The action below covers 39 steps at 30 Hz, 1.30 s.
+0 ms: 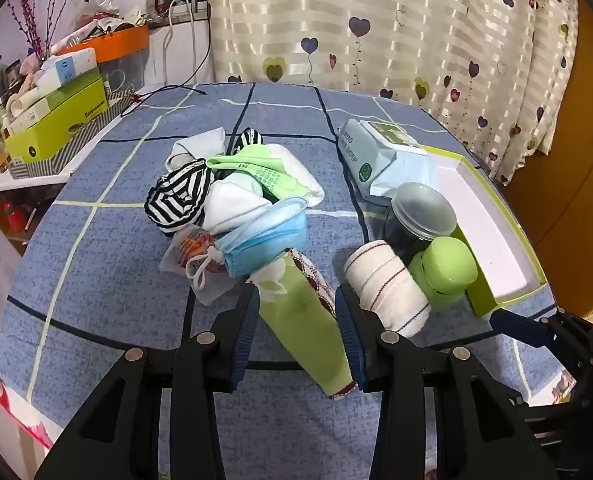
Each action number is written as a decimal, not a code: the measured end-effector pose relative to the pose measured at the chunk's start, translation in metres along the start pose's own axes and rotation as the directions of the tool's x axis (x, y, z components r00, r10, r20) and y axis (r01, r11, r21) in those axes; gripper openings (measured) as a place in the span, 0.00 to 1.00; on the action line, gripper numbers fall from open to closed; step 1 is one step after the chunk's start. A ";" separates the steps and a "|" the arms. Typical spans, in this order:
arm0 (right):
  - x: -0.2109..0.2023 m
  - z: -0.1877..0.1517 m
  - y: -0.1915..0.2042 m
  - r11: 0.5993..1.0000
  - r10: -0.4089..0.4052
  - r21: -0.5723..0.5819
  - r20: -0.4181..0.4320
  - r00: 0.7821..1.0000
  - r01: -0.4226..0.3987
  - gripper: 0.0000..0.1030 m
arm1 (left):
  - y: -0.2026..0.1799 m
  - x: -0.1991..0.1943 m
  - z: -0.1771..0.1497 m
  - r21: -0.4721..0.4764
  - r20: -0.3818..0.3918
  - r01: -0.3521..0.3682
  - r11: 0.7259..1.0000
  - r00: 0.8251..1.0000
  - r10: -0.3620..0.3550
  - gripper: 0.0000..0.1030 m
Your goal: Organize soft objects
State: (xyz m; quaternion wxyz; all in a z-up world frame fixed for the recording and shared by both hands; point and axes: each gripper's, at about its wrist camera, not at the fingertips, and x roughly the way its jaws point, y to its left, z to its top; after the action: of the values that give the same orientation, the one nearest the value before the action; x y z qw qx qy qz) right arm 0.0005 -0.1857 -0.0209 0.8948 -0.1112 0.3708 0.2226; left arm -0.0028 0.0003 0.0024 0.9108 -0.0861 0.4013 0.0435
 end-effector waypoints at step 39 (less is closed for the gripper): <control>0.003 0.010 0.005 0.999 0.043 -0.033 0.018 0.999 -0.043 0.62 | 0.009 0.010 -0.003 -0.003 -0.026 -0.057 0.998 0.998 0.057 0.40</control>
State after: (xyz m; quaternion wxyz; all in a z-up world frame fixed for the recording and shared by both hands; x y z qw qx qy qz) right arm 0.0059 -0.1771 -0.0159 0.8912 -0.1156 0.3611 0.2489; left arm 0.0003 0.0086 -0.0085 0.9039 -0.0771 0.4151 0.0691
